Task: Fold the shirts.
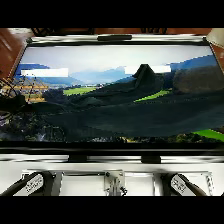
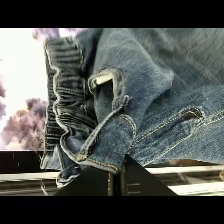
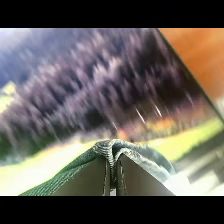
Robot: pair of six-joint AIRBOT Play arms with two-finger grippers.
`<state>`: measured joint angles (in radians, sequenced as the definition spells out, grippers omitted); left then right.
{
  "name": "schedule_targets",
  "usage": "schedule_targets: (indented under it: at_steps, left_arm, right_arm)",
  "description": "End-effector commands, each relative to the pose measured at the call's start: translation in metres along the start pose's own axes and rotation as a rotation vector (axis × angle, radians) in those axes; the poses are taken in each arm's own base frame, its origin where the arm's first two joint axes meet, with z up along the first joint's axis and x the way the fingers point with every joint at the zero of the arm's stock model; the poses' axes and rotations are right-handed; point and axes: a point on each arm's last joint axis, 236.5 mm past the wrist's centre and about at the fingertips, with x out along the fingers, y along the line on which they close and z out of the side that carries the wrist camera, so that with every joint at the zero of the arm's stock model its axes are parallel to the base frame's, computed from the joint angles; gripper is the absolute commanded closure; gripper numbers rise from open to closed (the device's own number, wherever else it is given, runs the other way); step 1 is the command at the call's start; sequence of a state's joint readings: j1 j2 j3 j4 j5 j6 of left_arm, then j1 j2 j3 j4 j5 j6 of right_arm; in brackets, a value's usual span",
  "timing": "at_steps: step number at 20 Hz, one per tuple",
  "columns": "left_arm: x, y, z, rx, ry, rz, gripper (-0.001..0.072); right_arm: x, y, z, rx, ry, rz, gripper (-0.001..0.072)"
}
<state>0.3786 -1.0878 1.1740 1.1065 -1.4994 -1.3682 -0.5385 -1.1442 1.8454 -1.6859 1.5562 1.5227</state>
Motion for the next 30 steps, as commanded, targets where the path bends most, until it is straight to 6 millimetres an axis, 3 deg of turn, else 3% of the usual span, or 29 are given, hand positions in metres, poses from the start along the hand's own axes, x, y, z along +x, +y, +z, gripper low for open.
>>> schedule_targets:
  at_steps: [1,4,7,8,10,12,14,15,18,19,20,21,22,24,26,27,28,29,30]
  left_arm:
    - [0.024,0.012,-0.007,-0.018,0.014,0.002,0.0657]
    - [0.050,0.026,-0.011,-0.062,0.049,0.002,0.0657]
    - [0.065,0.026,0.012,-0.104,0.003,-0.042,0.0656]
    - [0.067,0.025,0.026,-0.114,-0.042,-0.052,0.0656]
    - [0.062,0.031,0.058,-0.115,-0.156,-0.034,0.0656]
    - [0.051,0.036,0.085,-0.109,-0.262,-0.008,0.0656]
    - [0.050,0.042,0.099,-0.153,-0.315,0.002,0.0656]
    - [0.055,0.045,0.098,-0.181,-0.303,-0.001,0.0656]
    - [0.091,0.047,0.083,-0.244,-0.185,-0.021,0.0656]
    - [0.104,0.044,0.078,-0.261,-0.144,-0.032,0.0646]
    - [0.114,0.039,0.073,-0.261,-0.109,-0.044,0.0459]
    - [0.119,0.033,0.067,-0.255,-0.080,-0.054,0.0043]
    - [0.118,0.028,0.061,-0.247,-0.050,-0.062,-0.0013]
    - [0.101,0.024,0.044,-0.200,0.053,-0.054,-0.0010]
    - [0.073,0.043,0.013,-0.190,0.204,0.080,-0.0010]
    - [0.061,0.051,-0.003,-0.199,0.260,0.145,-0.0005]
    - [0.053,0.061,-0.025,-0.217,0.315,0.212,0.0118]
    - [0.050,0.064,-0.043,-0.243,0.343,0.245,0.0165]
    - [0.053,0.063,-0.060,-0.249,0.356,0.240,0.0159]
  right_arm:
    - [0.053,-0.002,-0.047,-0.020,0.260,-0.033,0.0620]
    - [0.135,0.022,-0.090,-0.035,0.498,0.026,0.0621]
    - [0.206,0.055,-0.098,0.020,0.547,0.092,0.0621]
    - [0.230,0.067,-0.093,0.025,0.514,0.099,0.0620]
    - [0.268,0.095,-0.062,0.063,0.358,0.131,0.0621]
    - [0.292,0.121,-0.014,0.176,0.144,0.174,0.0621]
    - [0.309,0.138,0.014,0.293,0.019,0.205,0.0621]
    - [0.322,0.144,0.010,0.330,0.024,0.210,0.0621]
    - [0.360,0.173,-0.039,0.355,0.181,0.236,0.0619]
    - [0.364,0.186,-0.049,0.344,0.213,0.269,0.0535]
    - [0.363,0.195,-0.050,0.324,0.218,0.311,0.0258]
    - [0.355,0.204,-0.044,0.286,0.208,0.360,0.0157]
    - [0.345,0.203,-0.036,0.245,0.197,0.378,0.0157]
    - [0.317,0.179,-0.019,0.123,0.188,0.343,0.0157]
    - [0.287,0.129,-0.016,0.005,0.222,0.224,0.0157]
    - [0.272,0.103,-0.023,-0.049,0.265,0.164,0.0157]
    - [0.258,0.082,-0.037,-0.093,0.331,0.131,0.0157]
    - [0.245,0.066,-0.053,-0.122,0.408,0.110,0.0157]
    - [0.235,0.051,-0.067,-0.125,0.475,0.103,0.0157]
